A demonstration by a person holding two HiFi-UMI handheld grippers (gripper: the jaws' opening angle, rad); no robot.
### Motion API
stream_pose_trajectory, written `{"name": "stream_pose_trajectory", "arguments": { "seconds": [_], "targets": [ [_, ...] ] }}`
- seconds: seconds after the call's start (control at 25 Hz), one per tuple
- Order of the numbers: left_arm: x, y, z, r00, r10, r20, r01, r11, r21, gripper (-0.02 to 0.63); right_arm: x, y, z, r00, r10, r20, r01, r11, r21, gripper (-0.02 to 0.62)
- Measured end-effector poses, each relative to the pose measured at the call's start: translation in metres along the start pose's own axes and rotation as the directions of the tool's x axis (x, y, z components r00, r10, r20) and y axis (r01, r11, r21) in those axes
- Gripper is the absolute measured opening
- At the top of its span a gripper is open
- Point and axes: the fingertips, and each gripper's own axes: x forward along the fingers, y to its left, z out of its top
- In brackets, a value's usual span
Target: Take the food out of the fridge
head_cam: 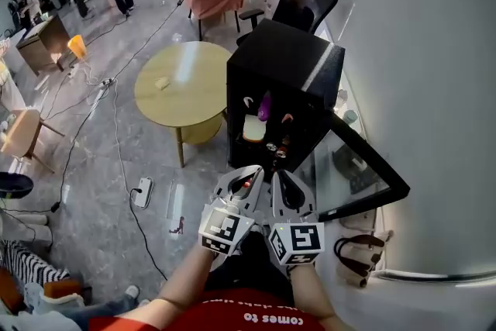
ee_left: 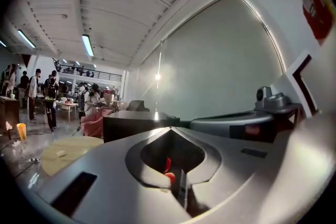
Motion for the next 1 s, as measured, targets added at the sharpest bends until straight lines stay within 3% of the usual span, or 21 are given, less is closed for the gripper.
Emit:
{"name": "stream_pose_trajectory", "arguments": {
  "seconds": [0.16, 0.32, 0.48, 0.76, 1.0],
  "targets": [
    [0.033, 0.018, -0.007, 1.000, 0.011, -0.005, -0.011, 1.000, -0.014, 0.003, 0.034, -0.021, -0.017, 0.998, 0.023, -0.062, -0.021, 0.999, 0.028, 0.071],
    [0.068, 0.031, -0.015, 0.999, 0.030, -0.012, -0.030, 0.999, -0.022, 0.003, 0.066, -0.044, -0.021, 0.996, 0.051, -0.077, -0.050, 0.999, 0.020, 0.075],
    [0.102, 0.044, -0.020, 0.998, 0.064, -0.021, -0.064, 0.998, -0.001, 0.003, 0.097, -0.064, -0.023, 0.991, 0.092, -0.092, -0.091, 0.996, 0.019, 0.123],
    [0.137, 0.068, -0.026, 0.994, 0.106, -0.038, -0.107, 0.994, 0.000, 0.003, 0.139, -0.093, -0.033, 0.987, 0.105, -0.121, -0.102, 0.994, 0.027, 0.133],
    [0.153, 0.082, -0.047, 0.992, 0.088, -0.094, -0.090, 0.996, -0.017, 0.003, 0.162, -0.100, -0.055, 0.982, 0.081, -0.173, -0.078, 0.997, 0.024, 0.151]
  ]
}}
